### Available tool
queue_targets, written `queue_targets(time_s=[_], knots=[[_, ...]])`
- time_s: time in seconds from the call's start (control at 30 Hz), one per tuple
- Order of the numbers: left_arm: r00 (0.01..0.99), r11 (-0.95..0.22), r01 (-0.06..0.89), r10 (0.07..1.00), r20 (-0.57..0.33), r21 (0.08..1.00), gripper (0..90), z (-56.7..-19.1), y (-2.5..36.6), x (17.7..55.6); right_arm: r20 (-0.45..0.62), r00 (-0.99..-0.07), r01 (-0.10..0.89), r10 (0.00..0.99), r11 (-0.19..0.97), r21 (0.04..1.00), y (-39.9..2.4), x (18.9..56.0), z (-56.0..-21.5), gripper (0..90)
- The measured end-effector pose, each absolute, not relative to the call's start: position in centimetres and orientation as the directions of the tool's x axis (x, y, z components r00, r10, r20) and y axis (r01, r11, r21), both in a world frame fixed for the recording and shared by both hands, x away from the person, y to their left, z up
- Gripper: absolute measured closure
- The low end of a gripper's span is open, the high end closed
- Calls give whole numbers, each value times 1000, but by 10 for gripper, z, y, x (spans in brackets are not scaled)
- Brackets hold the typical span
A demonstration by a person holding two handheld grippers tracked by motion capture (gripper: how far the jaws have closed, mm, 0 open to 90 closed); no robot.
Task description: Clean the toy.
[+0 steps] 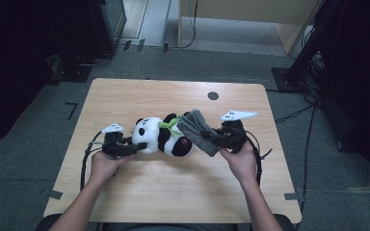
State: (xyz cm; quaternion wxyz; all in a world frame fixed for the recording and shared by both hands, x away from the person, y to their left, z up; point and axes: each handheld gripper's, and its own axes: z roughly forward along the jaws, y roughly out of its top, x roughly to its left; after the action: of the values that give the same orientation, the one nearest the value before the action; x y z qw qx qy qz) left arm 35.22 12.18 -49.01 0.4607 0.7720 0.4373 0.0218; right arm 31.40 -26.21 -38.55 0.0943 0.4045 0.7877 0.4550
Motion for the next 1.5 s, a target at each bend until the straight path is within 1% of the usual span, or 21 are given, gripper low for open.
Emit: queue_targets(time_s=[0.2,0.3,0.4,0.47,0.57,0.87,1.13,1.3,1.37,1.5], knots=[[613,-192,658,698,-370,728,402,-490,121,352,194,-724,495,662,303,814,-233,302,-373,773],[611,-188,660,698,-374,727,402,-490,121,352,184,-747,492,639,346,799,-218,301,-379,772],[618,-199,657,696,-367,727,403,-490,121,352,136,-746,493,652,403,770,-211,304,-391,771],[618,-199,657,695,-368,727,403,-490,121,352,151,-739,507,656,394,767,-213,307,-395,772],[618,-197,657,694,-371,727,403,-490,120,352,140,-720,515,679,389,764,-222,311,-398,772],[621,-199,655,692,-369,729,402,-490,120,351,205,-688,563,696,334,756,-243,320,-409,774],[622,-201,654,692,-367,729,402,-490,121,351,215,-663,592,717,326,737,-251,325,-417,776],[618,-194,657,691,-374,728,402,-490,121,352,216,-624,627,751,316,712,-258,330,-422,776],[616,-191,658,692,-375,728,401,-490,122,352,230,-613,628,756,290,722,-262,330,-420,776],[614,-190,659,695,-374,728,402,-490,121,352,212,-626,584,751,271,765,-261,324,-403,776]])
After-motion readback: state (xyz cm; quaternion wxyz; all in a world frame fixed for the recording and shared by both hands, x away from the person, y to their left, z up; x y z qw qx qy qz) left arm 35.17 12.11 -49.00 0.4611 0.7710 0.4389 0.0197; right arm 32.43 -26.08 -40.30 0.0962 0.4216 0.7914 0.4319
